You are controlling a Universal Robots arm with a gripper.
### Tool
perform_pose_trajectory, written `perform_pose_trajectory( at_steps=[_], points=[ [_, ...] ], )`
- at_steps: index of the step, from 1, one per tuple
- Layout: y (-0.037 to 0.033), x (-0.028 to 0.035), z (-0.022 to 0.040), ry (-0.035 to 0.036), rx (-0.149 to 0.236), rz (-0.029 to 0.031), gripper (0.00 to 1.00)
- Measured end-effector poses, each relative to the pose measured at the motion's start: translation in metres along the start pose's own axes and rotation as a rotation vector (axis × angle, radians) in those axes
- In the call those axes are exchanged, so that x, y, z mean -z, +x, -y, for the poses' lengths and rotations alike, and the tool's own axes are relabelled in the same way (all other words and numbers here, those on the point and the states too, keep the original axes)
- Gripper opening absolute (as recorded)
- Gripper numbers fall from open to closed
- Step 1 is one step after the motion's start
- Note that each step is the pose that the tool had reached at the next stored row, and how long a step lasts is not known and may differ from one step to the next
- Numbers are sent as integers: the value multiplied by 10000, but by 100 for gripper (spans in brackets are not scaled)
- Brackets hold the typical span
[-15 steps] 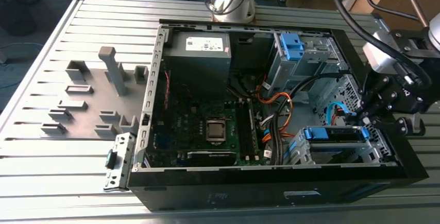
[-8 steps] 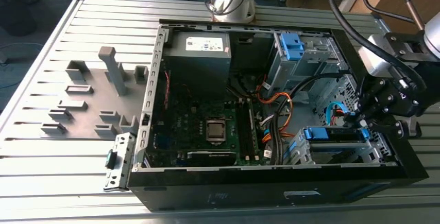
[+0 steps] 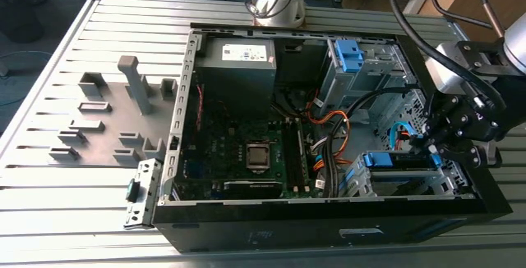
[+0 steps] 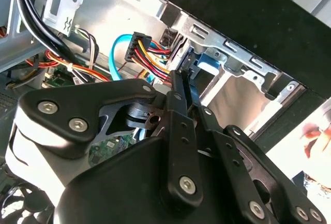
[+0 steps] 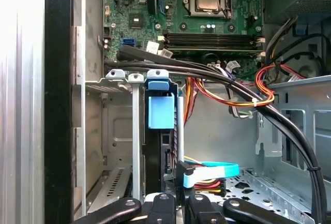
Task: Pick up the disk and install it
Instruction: 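Insert the first disk wire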
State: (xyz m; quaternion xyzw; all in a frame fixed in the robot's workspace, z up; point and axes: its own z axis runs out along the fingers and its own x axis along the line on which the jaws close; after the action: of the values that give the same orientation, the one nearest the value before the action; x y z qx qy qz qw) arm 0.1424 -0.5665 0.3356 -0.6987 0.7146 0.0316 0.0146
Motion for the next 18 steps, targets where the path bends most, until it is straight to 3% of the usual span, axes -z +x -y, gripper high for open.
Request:
perform_pose_trajectory(
  at_steps=[8,18],
  points=[
    [18,51,-1,9,1,-5,16],
    [67,10,1,-5,-1,-10,16]
  ],
)
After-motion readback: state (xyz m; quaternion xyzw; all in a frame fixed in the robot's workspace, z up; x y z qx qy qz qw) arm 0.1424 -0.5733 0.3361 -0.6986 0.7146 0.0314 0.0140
